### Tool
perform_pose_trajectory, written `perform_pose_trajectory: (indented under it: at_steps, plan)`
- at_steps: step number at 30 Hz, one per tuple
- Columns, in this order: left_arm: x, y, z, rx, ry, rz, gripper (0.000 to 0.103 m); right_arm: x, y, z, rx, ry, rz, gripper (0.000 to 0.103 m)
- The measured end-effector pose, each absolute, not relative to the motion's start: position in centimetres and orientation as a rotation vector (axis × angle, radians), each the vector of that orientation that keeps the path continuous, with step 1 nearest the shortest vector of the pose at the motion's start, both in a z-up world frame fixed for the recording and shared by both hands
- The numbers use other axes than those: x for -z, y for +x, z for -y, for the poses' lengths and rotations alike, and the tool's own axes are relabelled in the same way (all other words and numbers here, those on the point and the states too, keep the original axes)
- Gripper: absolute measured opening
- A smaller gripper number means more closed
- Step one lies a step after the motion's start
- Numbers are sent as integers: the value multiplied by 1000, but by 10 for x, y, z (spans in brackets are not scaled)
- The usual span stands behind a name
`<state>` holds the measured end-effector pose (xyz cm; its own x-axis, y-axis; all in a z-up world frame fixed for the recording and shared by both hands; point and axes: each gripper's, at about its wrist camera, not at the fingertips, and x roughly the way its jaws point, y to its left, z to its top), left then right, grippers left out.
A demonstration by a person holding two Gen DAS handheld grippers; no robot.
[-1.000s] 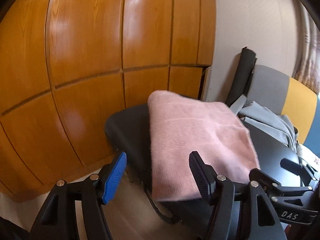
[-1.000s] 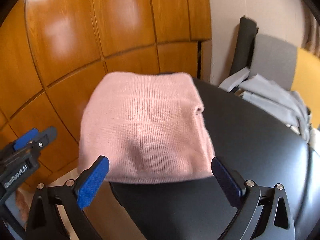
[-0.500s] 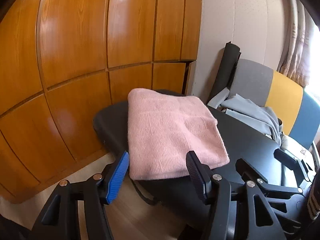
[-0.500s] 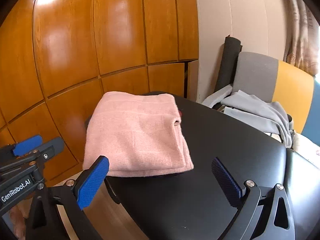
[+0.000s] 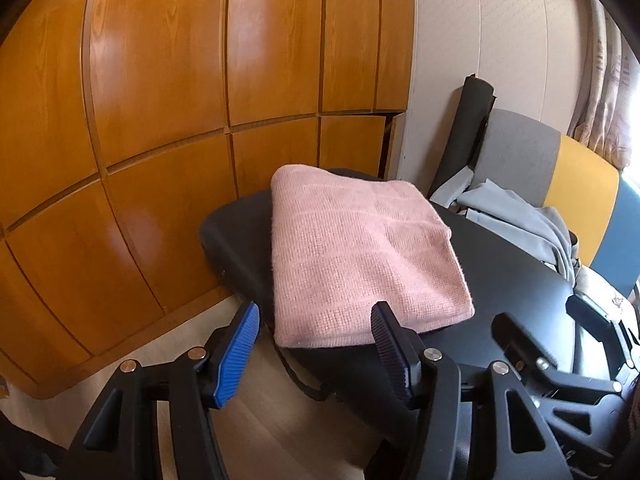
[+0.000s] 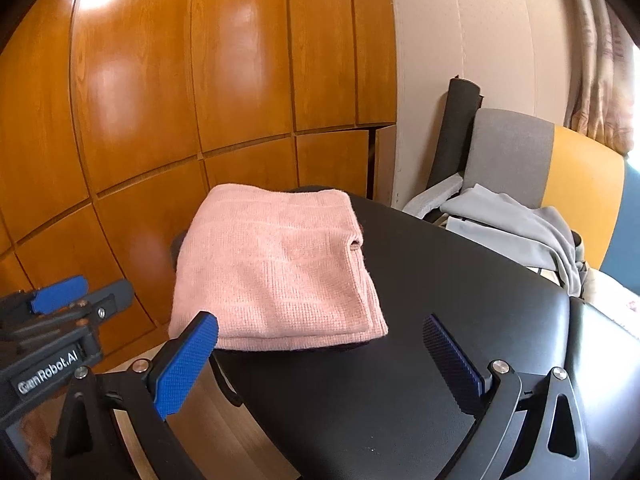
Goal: Fold clothes
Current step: 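Release the folded sweater and withdraw both grippers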
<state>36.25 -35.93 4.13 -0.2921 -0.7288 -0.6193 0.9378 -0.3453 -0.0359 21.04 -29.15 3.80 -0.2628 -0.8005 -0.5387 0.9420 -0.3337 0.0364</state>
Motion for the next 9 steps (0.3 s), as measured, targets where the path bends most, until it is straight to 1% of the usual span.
perform_pose_trajectory:
  at_steps: [3, 4, 6, 9]
  plan:
    - [-39, 362, 358, 1854, 617, -478, 58, -38, 208, 290, 1842, 575, -339, 103]
    - [-38, 362, 358, 1854, 617, -477, 53, -37, 208, 289, 1845, 572, -341, 103]
    - [-36, 362, 356, 1856, 619, -465, 49, -35, 206, 289, 1848, 577, -340, 103]
    - [-35, 361, 354, 1857, 625, -454, 49, -32, 203, 288, 1850, 591, -338, 103]
